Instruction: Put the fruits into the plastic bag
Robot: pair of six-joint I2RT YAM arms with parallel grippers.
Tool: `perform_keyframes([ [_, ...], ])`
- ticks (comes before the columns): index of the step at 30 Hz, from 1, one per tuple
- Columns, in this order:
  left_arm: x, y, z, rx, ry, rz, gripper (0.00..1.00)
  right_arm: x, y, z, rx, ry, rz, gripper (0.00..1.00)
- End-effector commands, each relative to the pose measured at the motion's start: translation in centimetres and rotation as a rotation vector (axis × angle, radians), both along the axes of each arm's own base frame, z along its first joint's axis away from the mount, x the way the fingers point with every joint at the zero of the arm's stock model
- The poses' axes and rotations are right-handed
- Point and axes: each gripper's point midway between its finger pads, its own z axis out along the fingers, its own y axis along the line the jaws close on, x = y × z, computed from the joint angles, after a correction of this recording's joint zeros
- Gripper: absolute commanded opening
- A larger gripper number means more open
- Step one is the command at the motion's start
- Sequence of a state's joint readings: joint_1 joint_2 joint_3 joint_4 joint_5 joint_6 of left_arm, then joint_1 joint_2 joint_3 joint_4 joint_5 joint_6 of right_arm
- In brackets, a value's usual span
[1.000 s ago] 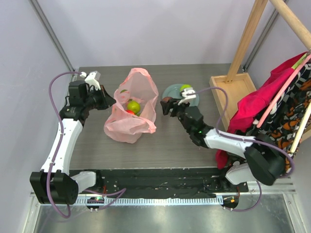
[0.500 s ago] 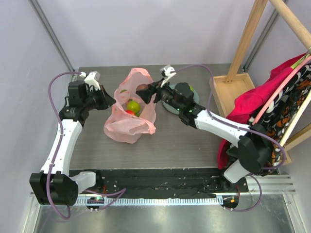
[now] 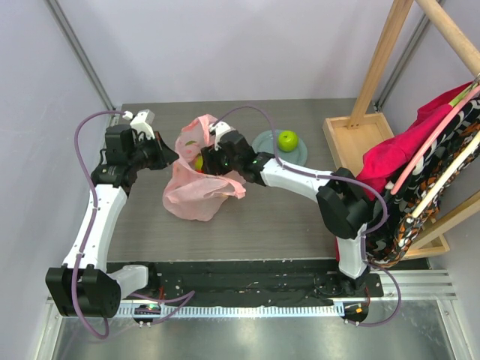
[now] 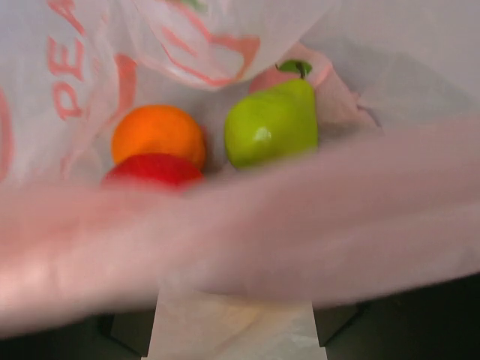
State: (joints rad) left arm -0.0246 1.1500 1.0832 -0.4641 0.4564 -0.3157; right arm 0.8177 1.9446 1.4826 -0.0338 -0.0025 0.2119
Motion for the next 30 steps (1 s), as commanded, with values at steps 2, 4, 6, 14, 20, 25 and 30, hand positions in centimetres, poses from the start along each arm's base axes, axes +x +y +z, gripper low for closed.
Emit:
perform_keyframes([
  [2, 0.2, 0.0, 1.4, -0.010, -0.049, 0.000, 0.00, 1.5, -0.9, 0.0, -0.107, -0.066, -0.084, 0.44],
  [4, 0.1, 0.0, 1.5, -0.012, -0.049, -0.003, 0.00, 1.4, -1.1, -0.2, -0.120, -0.072, -0.086, 0.53],
  [6, 0.1, 0.0, 1.5, -0.009, -0.051, -0.002, 0.00, 1.5, -1.3, -0.3, -0.126, -0.075, -0.090, 0.61],
  [14, 0.1, -0.1, 1.5, -0.010, -0.051, -0.003, 0.00, 1.2, -1.2, 0.3, -0.112, -0.092, -0.069, 0.99],
  [20, 0.1, 0.0, 1.5, -0.006, -0.049, 0.000, 0.00, 1.2, -1.0, 0.7, -0.093, -0.100, -0.069, 1.00],
  [25, 0.1, 0.0, 1.5, -0.006, -0.052, 0.000, 0.00, 0.8, -0.6, 2.3, -0.033, -0.119, -0.038, 0.99],
  [30, 0.1, 0.0, 1.4, -0.003, -0.050, 0.000, 0.00, -3.5, 1.4, 6.2, 0.151, -0.166, 0.190, 0.98],
])
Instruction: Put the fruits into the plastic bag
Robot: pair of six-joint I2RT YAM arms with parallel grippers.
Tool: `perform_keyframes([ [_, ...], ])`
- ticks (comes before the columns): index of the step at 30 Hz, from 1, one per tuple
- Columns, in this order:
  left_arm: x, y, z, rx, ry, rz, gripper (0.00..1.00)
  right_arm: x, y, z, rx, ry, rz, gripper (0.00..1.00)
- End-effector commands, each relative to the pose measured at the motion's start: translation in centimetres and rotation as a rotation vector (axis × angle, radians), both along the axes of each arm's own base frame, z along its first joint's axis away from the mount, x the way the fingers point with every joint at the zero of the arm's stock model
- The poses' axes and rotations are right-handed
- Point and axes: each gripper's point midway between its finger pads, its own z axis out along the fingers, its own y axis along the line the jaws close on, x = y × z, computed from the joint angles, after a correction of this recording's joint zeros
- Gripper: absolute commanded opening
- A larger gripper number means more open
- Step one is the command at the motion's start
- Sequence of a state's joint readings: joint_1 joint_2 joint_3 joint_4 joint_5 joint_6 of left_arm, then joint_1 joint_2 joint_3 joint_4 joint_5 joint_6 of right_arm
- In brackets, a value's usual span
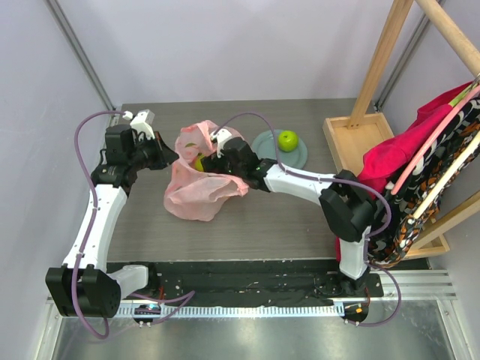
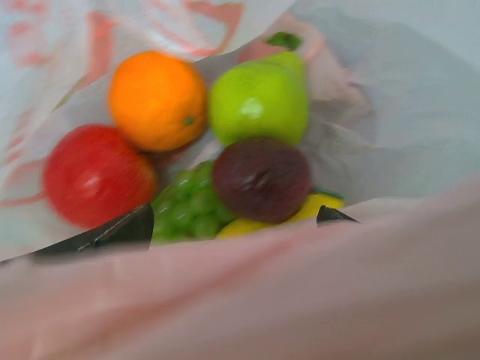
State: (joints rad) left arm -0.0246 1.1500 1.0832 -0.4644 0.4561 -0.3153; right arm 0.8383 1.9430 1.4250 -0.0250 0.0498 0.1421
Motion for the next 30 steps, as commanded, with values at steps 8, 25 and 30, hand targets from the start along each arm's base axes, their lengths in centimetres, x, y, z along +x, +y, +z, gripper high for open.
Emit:
perform_keyframes([
  [8, 0.1, 0.0, 1.6, -0.007, -0.054, 0.000, 0.00, -5.3, -0.3, 17.3, 0.514, -0.336, 0.205, 0.98],
  [25, 0.1, 0.0, 1.6, -0.007, -0.055, 0.000, 0.00, -4.6, -10.2, 24.9, 0.731, -0.616, -0.162, 0.98],
  [30, 0.0, 0.0, 1.5, -0.006, -0.052, 0.001, 0.00, -1.1, -17.0, 22.7, 0.694, -0.610, -0.569, 0.98],
])
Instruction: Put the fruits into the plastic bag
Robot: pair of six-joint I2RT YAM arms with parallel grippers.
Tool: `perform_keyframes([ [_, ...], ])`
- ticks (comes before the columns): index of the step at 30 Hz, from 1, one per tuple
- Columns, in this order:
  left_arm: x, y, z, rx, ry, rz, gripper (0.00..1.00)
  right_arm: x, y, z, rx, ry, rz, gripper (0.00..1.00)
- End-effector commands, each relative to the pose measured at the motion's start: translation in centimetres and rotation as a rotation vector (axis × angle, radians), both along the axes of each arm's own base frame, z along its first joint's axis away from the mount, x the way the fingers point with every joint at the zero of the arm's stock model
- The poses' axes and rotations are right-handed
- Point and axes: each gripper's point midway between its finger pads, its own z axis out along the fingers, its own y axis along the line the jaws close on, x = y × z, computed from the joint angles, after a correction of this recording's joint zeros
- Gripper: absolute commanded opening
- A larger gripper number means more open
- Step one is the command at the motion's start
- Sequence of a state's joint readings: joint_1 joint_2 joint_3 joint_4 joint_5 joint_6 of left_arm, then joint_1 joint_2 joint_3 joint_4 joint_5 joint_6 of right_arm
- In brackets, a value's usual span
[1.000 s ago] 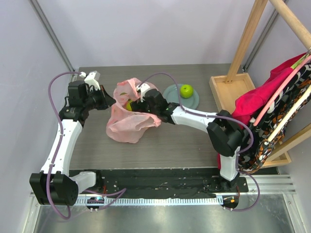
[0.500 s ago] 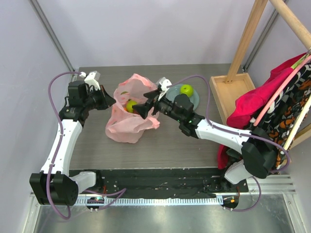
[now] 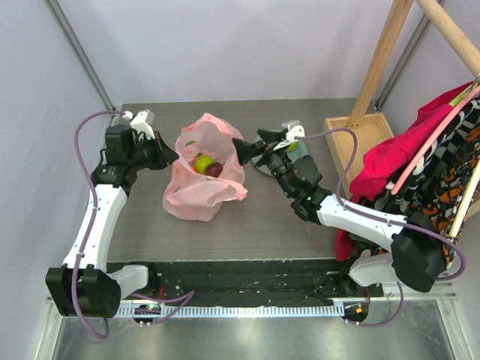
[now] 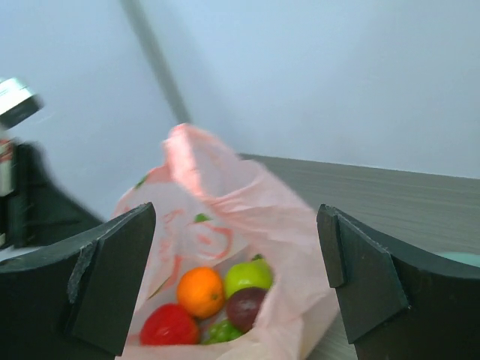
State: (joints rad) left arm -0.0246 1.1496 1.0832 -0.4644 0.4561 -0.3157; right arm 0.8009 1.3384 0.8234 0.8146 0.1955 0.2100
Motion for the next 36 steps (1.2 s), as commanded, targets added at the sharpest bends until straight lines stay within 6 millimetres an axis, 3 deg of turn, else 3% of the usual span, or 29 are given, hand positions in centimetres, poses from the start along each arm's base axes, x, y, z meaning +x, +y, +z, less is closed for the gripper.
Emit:
perform_keyframes([
  [1, 0.1, 0.1, 1.6, -0.006, -0.054, 0.002, 0.00, 3.5, -7.7, 2.3, 0.164, 0.056, -0.396, 0.98],
  [3, 0.0, 0.0, 1.6, -0.006, -0.055, 0.001, 0.00, 6.6, -10.3, -1.0, 0.081, 0.165, -0.531, 0.98],
  [4, 0.1, 0.0, 1.7, -0.006, -0.057, 0.001, 0.00, 7.8, -10.8, -2.0, 0.085, 0.206, -0.551, 0.98],
  [5, 0.1, 0.1, 1.6, -0.005, -0.055, 0.002, 0.00, 10.0, -12.6, -2.9, 0.069, 0.238, -0.610, 0.98],
  [6, 0.1, 0.1, 1.6, -0.004, -0.055, 0.004, 0.00, 10.9, -13.1, -5.2, 0.008, 0.302, -0.632, 0.98],
  [7, 0.1, 0.1, 1.6, -0.002, -0.057, 0.006, 0.00, 12.1, -13.8, -4.8, 0.004, 0.318, -0.663, 0.98],
  [8, 0.1, 0.2, 1.5, 0.000, -0.055, 0.008, 0.00, 13.5, -14.0, -7.5, -0.071, 0.372, -0.702, 0.98],
  [9, 0.2, 0.2, 1.5, 0.000, -0.056, 0.008, 0.00, 14.0, -15.8, -9.5, -0.155, 0.433, -0.777, 0.99],
  [10, 0.2, 0.2, 1.5, 0.000, -0.053, 0.008, 0.00, 15.1, -16.1, -8.5, -0.162, 0.433, -0.812, 1.00],
  [12, 0.2, 0.1, 1.3, -0.003, -0.048, 0.006, 0.00, 16.4, -16.8, -12.2, -0.281, 0.503, -0.867, 1.00],
  [14, 0.2, 0.1, 1.4, -0.003, -0.048, 0.006, 0.00, 17.7, -16.5, -13.1, -0.304, 0.518, -0.863, 1.00],
  [15, 0.2, 0.1, 1.2, -0.002, -0.044, 0.006, 0.00, 18.4, -16.5, -15.1, -0.332, 0.547, -0.858, 1.00],
  [16, 0.2, 0.1, 1.2, -0.001, -0.044, 0.007, 0.00, 19.1, -16.4, -15.1, -0.327, 0.549, -0.855, 1.00],
  [18, 0.3, 0.2, 1.2, 0.000, -0.044, 0.008, 0.00, 19.8, -16.4, -17.8, -0.364, 0.602, -0.850, 1.00],
  [28, 0.3, 0.2, 1.0, 0.001, -0.037, 0.006, 0.00, 22.9, -17.3, -22.3, -0.395, 0.699, -0.819, 1.00],
  [29, 0.3, 0.2, 0.9, 0.001, -0.035, 0.006, 0.00, 22.6, -17.6, -23.4, -0.419, 0.729, -0.816, 1.00],
  [36, 0.3, 0.1, 1.0, -0.003, -0.036, 0.003, 0.00, 22.2, -17.4, -25.4, -0.414, 0.773, -0.771, 0.95],
])
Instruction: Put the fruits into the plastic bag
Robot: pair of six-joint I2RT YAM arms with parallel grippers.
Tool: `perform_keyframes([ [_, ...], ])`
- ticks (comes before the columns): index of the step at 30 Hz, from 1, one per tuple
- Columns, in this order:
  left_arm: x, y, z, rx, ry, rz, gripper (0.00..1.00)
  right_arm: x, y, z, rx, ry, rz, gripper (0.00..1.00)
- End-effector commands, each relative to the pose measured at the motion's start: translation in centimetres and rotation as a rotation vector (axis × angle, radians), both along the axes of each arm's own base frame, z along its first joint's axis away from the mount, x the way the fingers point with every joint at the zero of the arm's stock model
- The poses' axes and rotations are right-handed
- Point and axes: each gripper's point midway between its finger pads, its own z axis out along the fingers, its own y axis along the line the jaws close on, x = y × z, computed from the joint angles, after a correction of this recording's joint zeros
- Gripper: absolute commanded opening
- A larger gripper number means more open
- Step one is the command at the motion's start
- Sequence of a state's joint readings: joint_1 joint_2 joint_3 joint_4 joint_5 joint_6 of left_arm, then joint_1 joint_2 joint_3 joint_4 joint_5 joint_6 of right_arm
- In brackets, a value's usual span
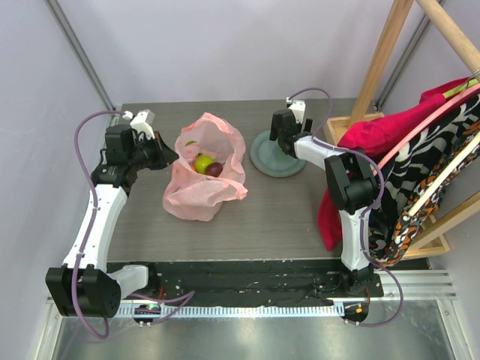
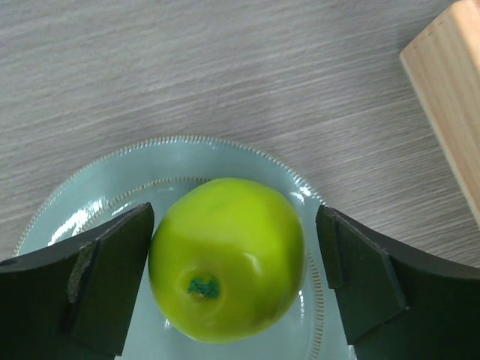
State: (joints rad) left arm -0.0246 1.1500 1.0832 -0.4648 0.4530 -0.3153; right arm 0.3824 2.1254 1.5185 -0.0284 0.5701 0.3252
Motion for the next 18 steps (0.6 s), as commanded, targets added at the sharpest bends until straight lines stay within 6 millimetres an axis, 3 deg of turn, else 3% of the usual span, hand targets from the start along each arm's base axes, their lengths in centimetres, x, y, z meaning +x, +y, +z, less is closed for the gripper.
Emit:
perform_keyframes([
  [1, 0.3, 0.0, 1.0, -0.005, -0.034, 0.001, 0.00, 0.5, 0.2, 0.1, 0.051, -0.011, 0.006, 0.94],
  [2, 0.3, 0.1, 1.0, -0.004, -0.037, 0.002, 0.00, 0.4, 0.4, 0.1, 0.054, -0.013, 0.014, 0.89],
  [3, 0.3, 0.1, 1.0, -0.004, -0.037, 0.002, 0.00, 0.2, 0.5, 0.2, 0.065, -0.012, 0.023, 0.75],
  [6, 0.3, 0.1, 1.1, -0.004, -0.038, 0.002, 0.00, 0.4, 1.3, 1.3, 0.097, -0.056, 0.065, 0.55],
  [9, 0.3, 0.1, 1.0, -0.004, -0.035, 0.002, 0.00, -0.3, 2.9, 3.4, 0.192, -0.147, 0.151, 0.40],
  [11, 0.3, 0.1, 1.0, -0.003, -0.036, 0.001, 0.00, -1.5, 3.7, 5.7, 0.262, -0.247, 0.202, 0.36],
  [12, 0.3, 0.1, 0.9, -0.003, -0.031, 0.001, 0.00, -2.7, 3.8, 5.2, 0.284, -0.252, 0.213, 0.31],
  [13, 0.3, 0.0, 1.0, -0.003, -0.034, 0.000, 0.00, -2.9, 4.9, 8.5, 0.341, -0.349, 0.269, 0.28],
  [14, 0.3, 0.0, 0.9, -0.003, -0.031, 0.000, 0.00, -3.3, 5.3, 9.8, 0.374, -0.388, 0.300, 0.23],
  [15, 0.3, 0.0, 1.0, -0.003, -0.034, 0.000, 0.00, -4.3, 5.7, 9.6, 0.409, -0.396, 0.331, 0.21],
  [17, 0.3, 0.0, 1.0, -0.004, -0.034, -0.001, 0.00, -5.6, 7.3, 14.6, 0.557, -0.537, 0.413, 0.21],
  [18, 0.3, 0.0, 1.0, -0.004, -0.034, -0.001, 0.00, -6.7, 7.6, 14.9, 0.606, -0.556, 0.440, 0.21],
])
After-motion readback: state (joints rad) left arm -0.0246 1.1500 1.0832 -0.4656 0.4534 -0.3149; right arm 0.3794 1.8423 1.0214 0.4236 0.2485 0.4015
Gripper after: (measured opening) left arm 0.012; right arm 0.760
